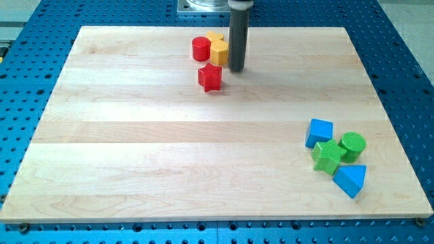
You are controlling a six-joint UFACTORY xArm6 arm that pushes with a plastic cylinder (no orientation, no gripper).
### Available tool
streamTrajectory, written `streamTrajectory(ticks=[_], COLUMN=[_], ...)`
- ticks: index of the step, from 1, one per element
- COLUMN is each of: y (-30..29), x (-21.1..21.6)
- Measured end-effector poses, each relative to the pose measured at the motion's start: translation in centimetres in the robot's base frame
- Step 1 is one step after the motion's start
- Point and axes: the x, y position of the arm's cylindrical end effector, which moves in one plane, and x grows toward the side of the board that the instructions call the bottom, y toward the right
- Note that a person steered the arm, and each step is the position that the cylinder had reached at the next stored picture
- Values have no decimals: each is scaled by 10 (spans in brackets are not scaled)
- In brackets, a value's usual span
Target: Push the red star into the red circle
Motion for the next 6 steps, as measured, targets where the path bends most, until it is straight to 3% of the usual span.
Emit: streamTrajectory(ticks=[1, 3, 4, 5, 6], y=[-16, -46, -49, -49, -42], x=[86, -14, -22, 20, 28])
